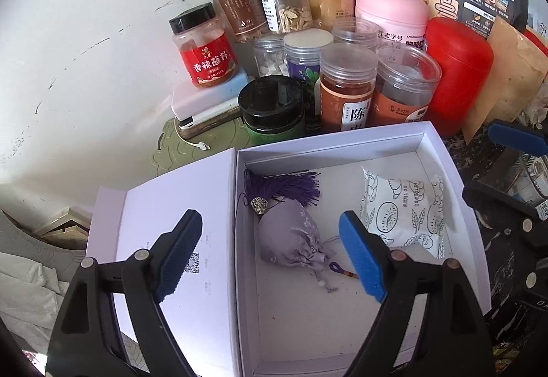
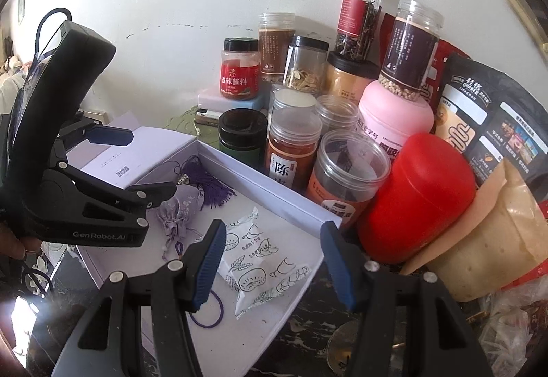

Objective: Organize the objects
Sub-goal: 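Lift both open tools out of the white box back over the table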

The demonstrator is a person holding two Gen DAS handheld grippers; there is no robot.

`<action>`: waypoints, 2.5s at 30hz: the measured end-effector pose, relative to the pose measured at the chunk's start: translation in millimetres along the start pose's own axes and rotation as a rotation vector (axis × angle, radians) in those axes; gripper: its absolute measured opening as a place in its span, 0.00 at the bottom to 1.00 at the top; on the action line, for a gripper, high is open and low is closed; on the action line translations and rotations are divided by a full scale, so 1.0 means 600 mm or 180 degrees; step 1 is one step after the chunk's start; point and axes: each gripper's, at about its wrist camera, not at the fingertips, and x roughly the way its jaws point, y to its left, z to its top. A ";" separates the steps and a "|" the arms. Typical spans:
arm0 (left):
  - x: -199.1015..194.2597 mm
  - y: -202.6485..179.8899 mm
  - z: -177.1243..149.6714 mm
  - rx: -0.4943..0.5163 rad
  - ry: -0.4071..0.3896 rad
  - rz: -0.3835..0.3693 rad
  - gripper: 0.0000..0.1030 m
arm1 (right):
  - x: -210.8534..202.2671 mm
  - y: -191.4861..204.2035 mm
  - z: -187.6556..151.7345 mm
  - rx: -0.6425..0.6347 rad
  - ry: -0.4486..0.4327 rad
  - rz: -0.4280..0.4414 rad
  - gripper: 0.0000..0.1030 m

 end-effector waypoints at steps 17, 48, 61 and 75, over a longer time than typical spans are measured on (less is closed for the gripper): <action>-0.165 -0.004 -0.008 0.0008 -0.0384 0.0041 0.79 | -0.137 0.004 0.006 -0.0018 -0.0306 -0.0115 0.56; -0.398 -0.089 -0.153 0.0079 -0.0689 0.0068 0.79 | -0.332 0.037 -0.107 -0.0056 -0.0551 -0.0200 0.57; -0.445 -0.115 -0.236 0.0076 -0.0723 0.0060 0.79 | -0.358 0.056 -0.175 -0.0102 -0.0479 -0.0105 0.57; -0.455 -0.125 -0.327 -0.0016 -0.0695 0.0038 0.79 | -0.344 0.078 -0.250 -0.0080 -0.0283 0.0007 0.57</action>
